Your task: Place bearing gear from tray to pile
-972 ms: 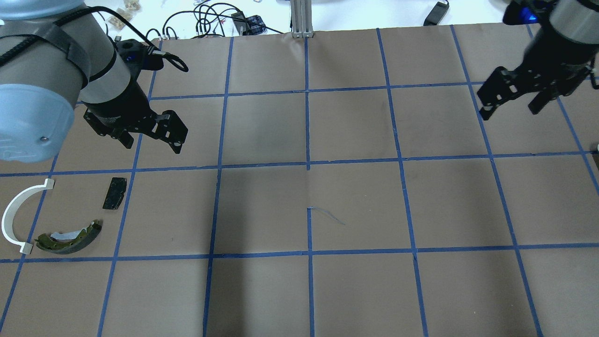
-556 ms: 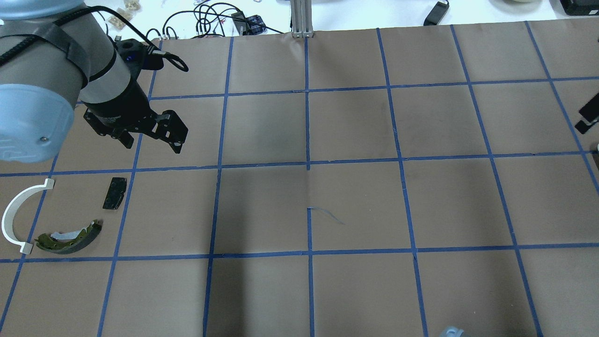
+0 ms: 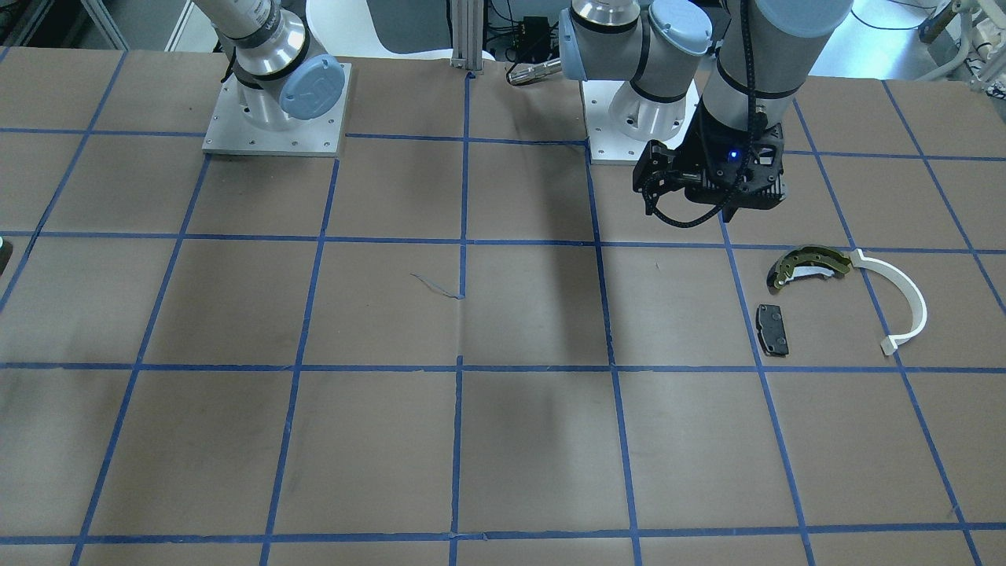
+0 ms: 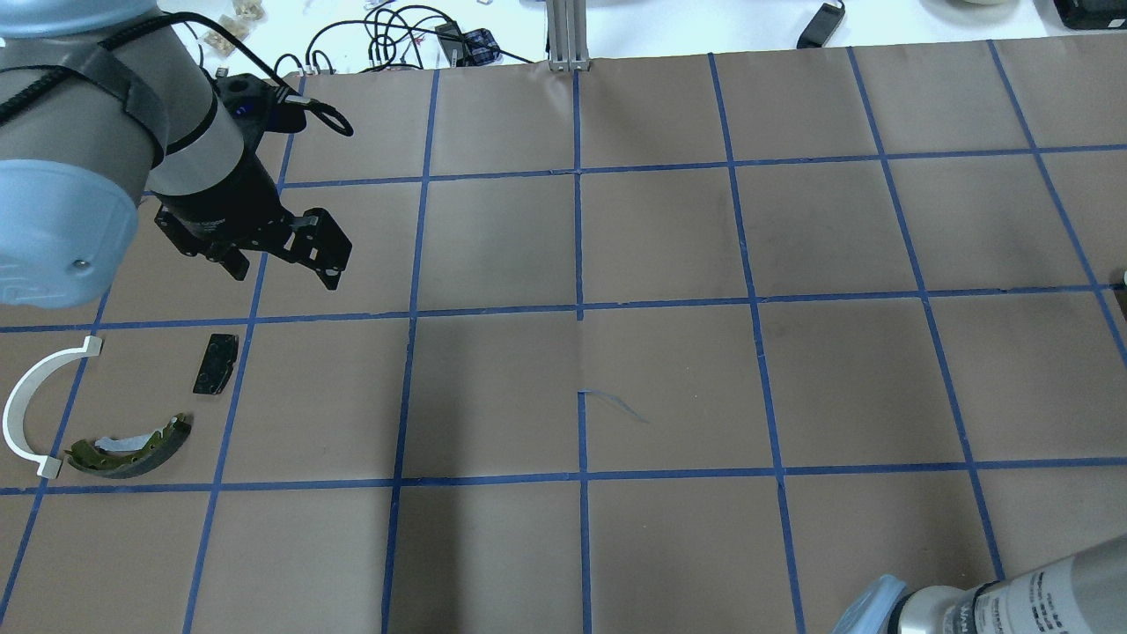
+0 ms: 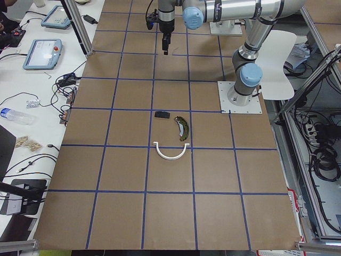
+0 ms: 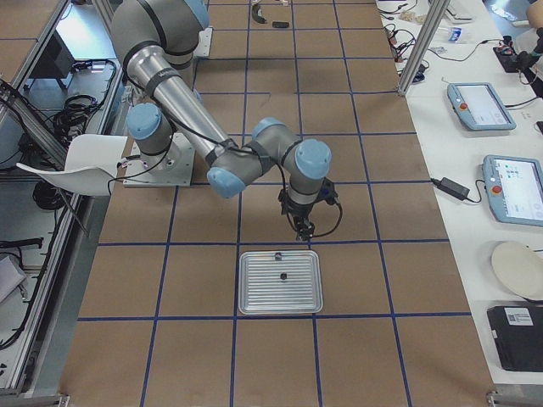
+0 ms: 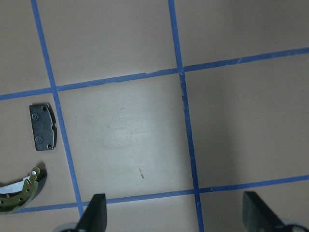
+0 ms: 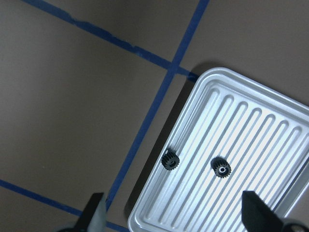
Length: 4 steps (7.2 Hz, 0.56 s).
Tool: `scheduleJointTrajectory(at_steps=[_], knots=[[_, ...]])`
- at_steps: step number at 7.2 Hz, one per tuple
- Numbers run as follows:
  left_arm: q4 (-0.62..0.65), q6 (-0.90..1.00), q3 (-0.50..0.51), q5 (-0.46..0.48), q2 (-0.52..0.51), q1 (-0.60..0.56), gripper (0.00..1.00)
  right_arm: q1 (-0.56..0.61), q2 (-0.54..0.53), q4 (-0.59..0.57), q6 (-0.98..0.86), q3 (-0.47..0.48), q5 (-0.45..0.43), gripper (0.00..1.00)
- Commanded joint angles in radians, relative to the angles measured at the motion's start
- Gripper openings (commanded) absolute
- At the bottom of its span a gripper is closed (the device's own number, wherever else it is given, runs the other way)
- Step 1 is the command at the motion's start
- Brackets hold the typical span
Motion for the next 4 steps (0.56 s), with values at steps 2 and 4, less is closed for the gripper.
scheduleJointTrajectory(at_steps=[2,4], knots=[[0.036,-0.006,0.001,-0.008,-0.004,0.01,1.0,-0.084,0.154,-0.179,-0.113,0.001,0.01,0.9],[0.044,0.0,0.002,-0.006,-0.001,0.015,1.0,-0.109,0.168,-0.181,-0.137,-0.003,0.008,0.79]])
